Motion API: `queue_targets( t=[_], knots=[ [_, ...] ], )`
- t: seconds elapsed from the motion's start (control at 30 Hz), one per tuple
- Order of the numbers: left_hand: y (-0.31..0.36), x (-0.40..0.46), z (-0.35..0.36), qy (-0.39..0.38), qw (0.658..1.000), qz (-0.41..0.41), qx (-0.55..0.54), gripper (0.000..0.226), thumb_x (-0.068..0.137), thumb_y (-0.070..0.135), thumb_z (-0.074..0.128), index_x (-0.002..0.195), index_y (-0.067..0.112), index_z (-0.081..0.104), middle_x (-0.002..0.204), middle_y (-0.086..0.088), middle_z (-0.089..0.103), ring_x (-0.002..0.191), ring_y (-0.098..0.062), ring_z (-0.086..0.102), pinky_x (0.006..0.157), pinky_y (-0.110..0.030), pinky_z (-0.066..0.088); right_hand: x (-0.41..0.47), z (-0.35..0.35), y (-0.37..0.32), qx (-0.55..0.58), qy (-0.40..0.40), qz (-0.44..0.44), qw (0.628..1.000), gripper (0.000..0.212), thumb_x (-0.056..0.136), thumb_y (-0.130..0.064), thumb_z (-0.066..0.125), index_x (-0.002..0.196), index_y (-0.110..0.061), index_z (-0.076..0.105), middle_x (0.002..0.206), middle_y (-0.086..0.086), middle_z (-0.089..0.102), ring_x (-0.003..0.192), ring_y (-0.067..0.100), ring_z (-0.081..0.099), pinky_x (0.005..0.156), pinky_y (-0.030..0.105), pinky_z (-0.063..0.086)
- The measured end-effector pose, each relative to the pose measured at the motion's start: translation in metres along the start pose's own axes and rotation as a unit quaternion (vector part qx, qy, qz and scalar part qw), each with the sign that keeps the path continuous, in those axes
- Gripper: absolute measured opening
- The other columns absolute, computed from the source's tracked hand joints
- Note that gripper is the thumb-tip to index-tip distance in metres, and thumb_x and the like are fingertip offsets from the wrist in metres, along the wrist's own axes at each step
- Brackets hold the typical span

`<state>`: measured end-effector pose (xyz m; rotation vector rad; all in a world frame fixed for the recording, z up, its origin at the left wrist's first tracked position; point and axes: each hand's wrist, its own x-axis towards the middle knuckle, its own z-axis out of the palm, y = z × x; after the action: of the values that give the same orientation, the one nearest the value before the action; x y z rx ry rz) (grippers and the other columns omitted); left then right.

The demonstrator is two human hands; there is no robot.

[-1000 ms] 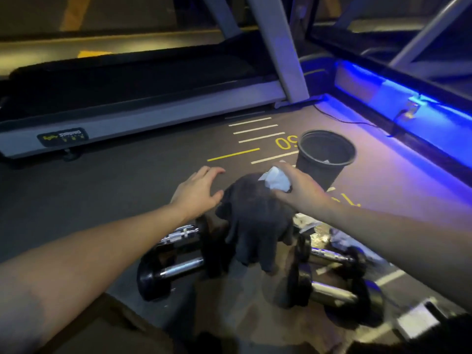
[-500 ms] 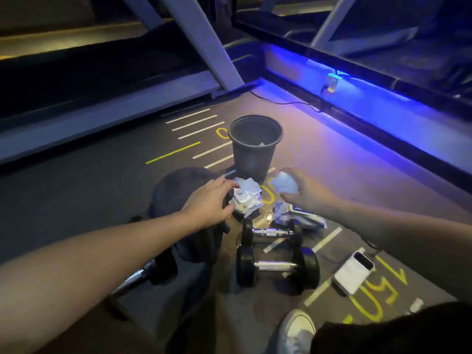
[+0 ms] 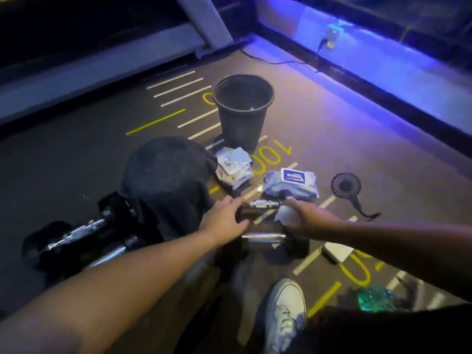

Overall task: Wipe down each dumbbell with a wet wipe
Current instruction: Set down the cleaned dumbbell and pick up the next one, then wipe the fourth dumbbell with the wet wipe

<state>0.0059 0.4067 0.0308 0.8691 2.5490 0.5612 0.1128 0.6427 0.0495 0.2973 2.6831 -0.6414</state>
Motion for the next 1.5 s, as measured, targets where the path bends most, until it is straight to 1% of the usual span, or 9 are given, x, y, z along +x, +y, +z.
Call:
queue_targets(
  t=[0.07,0.23,0.4,0.63,0.83,0.93,1.23,1.4,1.5],
  knots=[
    [-0.003,-0.002,0.014,0.0,1.0,-0.021,-0.009,0.051,0.083,0.046,0.067,0.131,0.042,0.052,0.12,0.005,0.051,0.117,-0.023,0.051,0.098,-0.036,0.047,-0.002,0.016,0.007,0.005,-0.02,-0.006,1.0,0.06,0.072,-0.063,0.062,0.12,-0.031,0.046,0.115,0.0,0.062,0.106,0.024,0.063,0.085,0.038,0.051],
    [-0.013,0.001,0.039,-0.062,0.995,-0.076,-0.031,0.063,0.081,0.047,0.073,0.138,0.045,0.045,0.133,0.002,0.041,0.122,-0.026,0.049,0.1,-0.032,0.044,-0.006,0.035,0.034,-0.021,-0.053,0.026,0.998,0.063,0.075,-0.042,0.071,0.129,-0.028,0.042,0.126,0.002,0.055,0.106,0.026,0.058,0.084,0.038,0.051],
    [-0.017,0.005,0.067,-0.096,0.987,-0.116,-0.057,0.07,0.08,0.047,0.074,0.141,0.044,0.04,0.141,-0.002,0.035,0.119,-0.034,0.057,0.095,-0.033,0.048,0.001,0.053,0.047,-0.002,-0.058,0.059,0.997,0.076,0.076,-0.04,0.073,0.14,-0.027,0.036,0.143,0.007,0.04,0.112,0.031,0.058,0.089,0.035,0.049],
    [-0.03,0.01,0.08,-0.102,0.978,-0.154,-0.093,0.071,0.082,0.041,0.075,0.142,0.043,0.039,0.129,-0.011,0.048,0.118,-0.037,0.056,0.095,-0.032,0.045,0.021,0.081,0.045,-0.005,-0.041,0.106,0.994,0.088,0.072,-0.037,0.075,0.147,-0.031,0.029,0.15,0.011,0.024,0.115,0.037,0.056,0.088,0.032,0.047],
    [-0.028,0.018,0.085,-0.096,0.962,-0.196,-0.165,0.085,0.074,0.038,0.085,0.146,0.04,0.04,0.129,-0.011,0.05,0.121,-0.03,0.053,0.096,-0.026,0.039,0.031,0.086,0.047,0.044,-0.033,0.167,0.984,0.095,0.066,-0.044,0.08,0.145,-0.039,0.029,0.129,0.014,0.044,0.107,0.033,0.058,0.085,0.032,0.048],
    [-0.026,0.021,0.088,-0.08,0.962,-0.21,-0.158,0.082,0.076,0.029,0.082,0.146,0.04,0.04,0.127,-0.012,0.051,0.119,-0.032,0.054,0.092,-0.025,0.04,0.034,0.089,0.048,0.048,-0.018,0.175,0.983,0.086,0.07,-0.044,0.077,0.143,-0.038,0.033,0.118,0.015,0.053,0.1,0.032,0.06,0.077,0.03,0.047],
    [-0.021,0.005,0.099,-0.017,0.956,-0.226,-0.187,0.074,0.076,0.022,0.077,0.138,0.049,0.047,0.123,-0.004,0.051,0.111,-0.028,0.06,0.092,-0.029,0.048,0.028,0.094,0.04,0.06,0.012,0.185,0.981,0.069,0.076,-0.031,0.069,0.136,-0.041,0.038,0.11,0.008,0.042,0.096,0.036,0.059,0.081,0.035,0.048],
    [-0.011,-0.01,0.093,0.016,0.947,-0.227,-0.225,0.069,0.074,0.02,0.077,0.132,0.047,0.053,0.11,0.005,0.05,0.11,-0.023,0.059,0.082,-0.02,0.039,0.022,0.069,0.038,0.02,0.023,0.142,0.989,0.069,0.075,-0.038,0.07,0.135,-0.043,0.036,0.116,0.009,0.048,0.097,0.036,0.061,0.082,0.039,0.052],
    [0.003,-0.01,0.071,0.036,0.949,-0.213,-0.231,0.066,0.074,0.021,0.077,0.132,0.044,0.054,0.107,0.008,0.052,0.108,-0.021,0.059,0.078,-0.019,0.036,0.014,0.043,0.033,0.003,0.044,0.126,0.991,0.068,0.074,-0.037,0.071,0.134,-0.042,0.039,0.116,0.009,0.049,0.097,0.034,0.06,0.075,0.033,0.047]
  ],
)
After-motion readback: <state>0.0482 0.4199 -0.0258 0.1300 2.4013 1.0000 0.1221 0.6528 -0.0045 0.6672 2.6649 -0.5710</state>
